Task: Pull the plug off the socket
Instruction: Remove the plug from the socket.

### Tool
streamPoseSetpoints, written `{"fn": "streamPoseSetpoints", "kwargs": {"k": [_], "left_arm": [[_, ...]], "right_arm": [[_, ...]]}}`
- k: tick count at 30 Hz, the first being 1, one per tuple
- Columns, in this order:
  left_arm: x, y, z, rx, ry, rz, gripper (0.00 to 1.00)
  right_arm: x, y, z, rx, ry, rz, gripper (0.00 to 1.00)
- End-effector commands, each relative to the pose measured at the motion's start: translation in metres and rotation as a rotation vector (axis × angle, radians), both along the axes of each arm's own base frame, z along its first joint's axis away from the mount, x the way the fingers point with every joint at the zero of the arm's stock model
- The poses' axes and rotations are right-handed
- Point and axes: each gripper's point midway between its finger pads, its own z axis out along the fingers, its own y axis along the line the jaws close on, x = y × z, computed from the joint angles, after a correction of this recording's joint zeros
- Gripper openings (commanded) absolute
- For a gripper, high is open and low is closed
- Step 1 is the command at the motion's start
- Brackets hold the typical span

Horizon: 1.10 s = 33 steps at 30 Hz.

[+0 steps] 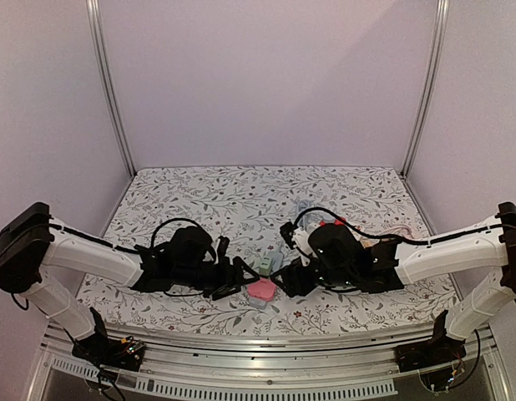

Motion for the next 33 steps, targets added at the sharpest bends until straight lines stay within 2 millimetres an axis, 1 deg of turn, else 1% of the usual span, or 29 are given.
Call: {"fn": "streamPoseSetpoints", "kwargs": {"k": [1, 7, 10, 18, 21, 33], "left_arm": [[-0.007, -0.012, -0.008, -0.009, 0.021, -0.045, 0.75], [-0.007, -0.018, -0.015, 0.000, 0.038, -0.060, 0.74], [-0.007, -0.021, -0.015, -0.005, 0.037, -0.068, 0.74], [-0.006, -0.031, -0.008, -0.029, 0.036, -0.090, 0.72], [-0.004, -0.034, -0.002, -0.041, 0.023, -0.096, 0.71], [0.004, -0.036, 0.011, -0.050, -0.019, -0.071, 0.70]], "right_arm": [[0.001, 0.001, 0.000, 0.025, 0.003, -0.024, 0.72], [0.001, -0.002, -0.001, 0.029, 0.006, -0.036, 0.72], [0.000, -0.003, -0.002, 0.028, 0.007, -0.039, 0.72], [0.001, -0.007, -0.001, 0.038, 0.001, -0.054, 0.72], [0.002, -0.006, -0.002, 0.048, -0.001, -0.054, 0.72], [-0.004, -0.005, -0.005, 0.049, 0.006, -0.020, 0.72]]}}
